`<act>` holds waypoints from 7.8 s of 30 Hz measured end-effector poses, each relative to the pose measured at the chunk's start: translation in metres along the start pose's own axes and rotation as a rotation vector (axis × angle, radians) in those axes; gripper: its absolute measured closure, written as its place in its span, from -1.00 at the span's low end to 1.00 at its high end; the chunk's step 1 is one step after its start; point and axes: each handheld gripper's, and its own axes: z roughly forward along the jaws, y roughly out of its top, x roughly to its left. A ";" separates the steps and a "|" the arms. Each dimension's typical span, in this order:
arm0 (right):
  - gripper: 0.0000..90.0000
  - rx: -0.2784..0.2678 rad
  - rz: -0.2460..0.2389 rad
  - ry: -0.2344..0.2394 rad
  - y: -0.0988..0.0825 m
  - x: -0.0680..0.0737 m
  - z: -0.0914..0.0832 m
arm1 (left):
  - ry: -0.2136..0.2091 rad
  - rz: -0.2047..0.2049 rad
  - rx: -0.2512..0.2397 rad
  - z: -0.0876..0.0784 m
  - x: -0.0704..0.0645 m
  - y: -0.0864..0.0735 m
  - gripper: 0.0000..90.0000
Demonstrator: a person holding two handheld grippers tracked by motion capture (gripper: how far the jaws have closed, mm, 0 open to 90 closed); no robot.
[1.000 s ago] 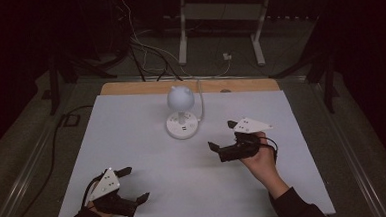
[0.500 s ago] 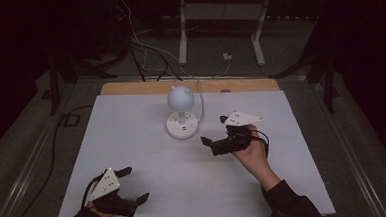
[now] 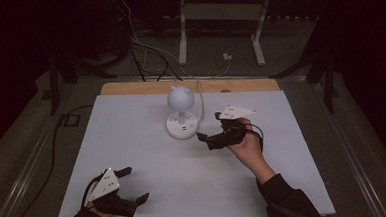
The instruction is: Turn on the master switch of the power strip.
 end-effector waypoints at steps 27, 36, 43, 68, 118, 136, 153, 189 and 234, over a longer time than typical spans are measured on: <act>-1.00 0.091 -0.032 0.220 -0.003 -0.025 0.040 | -0.004 0.002 0.004 0.000 -0.001 0.000 -1.00; -1.00 0.064 -0.136 0.204 -0.006 -0.037 0.045 | -0.004 0.008 0.010 0.000 -0.001 0.000 -1.00; -1.00 0.041 -0.171 0.209 -0.008 -0.047 0.051 | -0.003 0.007 0.009 0.000 -0.001 0.000 -1.00; -0.21 0.123 -0.169 0.228 -0.016 -0.058 0.084 | -0.003 0.001 0.010 0.001 0.000 -0.001 -1.00; 1.00 0.187 -0.224 0.163 -0.020 -0.062 0.111 | -0.007 -0.004 0.010 0.001 0.000 -0.002 -1.00; 1.00 0.257 -0.307 0.107 -0.014 -0.049 0.114 | -0.005 -0.005 0.016 0.002 0.000 -0.002 -1.00; 1.00 0.292 -0.314 0.078 -0.012 -0.044 0.116 | -0.003 -0.005 0.016 0.002 0.000 -0.002 -1.00; -0.50 0.227 -0.109 0.223 -0.013 -0.047 0.092 | -0.004 -0.007 0.010 0.001 0.001 -0.002 -1.00; -0.93 0.192 -0.129 0.101 -0.023 -0.060 0.005 | -0.005 -0.002 0.013 0.001 0.000 -0.001 -1.00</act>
